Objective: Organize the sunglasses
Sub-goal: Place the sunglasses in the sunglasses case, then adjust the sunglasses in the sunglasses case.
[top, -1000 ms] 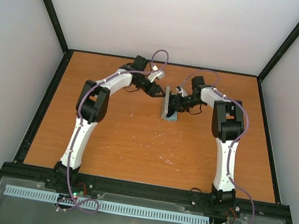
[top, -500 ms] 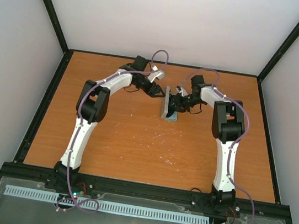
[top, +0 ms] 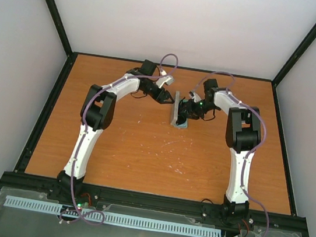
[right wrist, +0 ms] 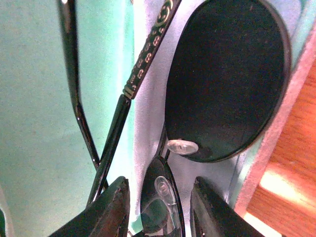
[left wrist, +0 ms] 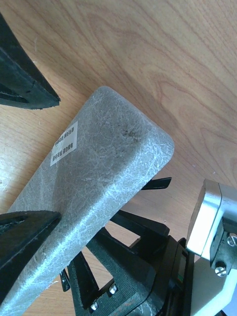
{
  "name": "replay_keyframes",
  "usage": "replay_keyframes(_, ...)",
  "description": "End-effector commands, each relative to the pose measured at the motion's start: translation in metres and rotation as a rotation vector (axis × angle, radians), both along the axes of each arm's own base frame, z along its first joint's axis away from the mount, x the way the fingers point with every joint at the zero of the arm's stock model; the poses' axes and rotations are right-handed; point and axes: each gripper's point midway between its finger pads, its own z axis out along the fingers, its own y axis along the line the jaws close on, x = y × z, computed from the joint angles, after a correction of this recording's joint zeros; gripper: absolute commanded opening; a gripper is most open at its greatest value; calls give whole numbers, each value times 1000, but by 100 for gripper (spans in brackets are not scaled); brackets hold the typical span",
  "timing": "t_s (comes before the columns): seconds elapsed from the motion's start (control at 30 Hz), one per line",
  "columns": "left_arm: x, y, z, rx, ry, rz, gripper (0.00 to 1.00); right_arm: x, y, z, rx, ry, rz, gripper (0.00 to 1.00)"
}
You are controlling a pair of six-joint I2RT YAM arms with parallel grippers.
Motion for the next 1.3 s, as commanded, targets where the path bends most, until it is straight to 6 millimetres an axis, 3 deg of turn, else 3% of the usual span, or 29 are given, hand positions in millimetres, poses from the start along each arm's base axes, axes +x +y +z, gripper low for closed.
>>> replay_keyframes(0.0, -6, -6, 8, -13, -2, -20, 57, -2, -8, 12, -32, -25, -1, 35)
replay_keyframes(0.2, -6, -6, 8, -11, -6, -22, 57, -5, -14, 11, -66, -26, -2, 36)
replay_keyframes(0.43, -7, -5, 7, -9, -3, -23, 57, 0, -28, 24, -110, -67, -30, 35)
replay_keyframes(0.5, -7, -5, 7, -10, -4, -23, 57, 0, -29, 27, -116, -73, -34, 27)
replay_keyframes(0.57, -8, -5, 7, -11, -2, -23, 57, 0, -29, 29, -117, -80, -40, 13)
replay_keyframes(0.77, -9, -5, 7, -13, -1, -24, 56, -3, -26, 23, -98, -57, -41, 19)
replay_keyframes(1.2, -11, -4, 5, -12, 1, -22, 56, -16, -12, 1, -103, -10, -5, 10)
replay_keyframes(1.27, -11, -4, 4, -12, 3, -22, 56, -22, -3, -5, -107, 1, 20, 10)
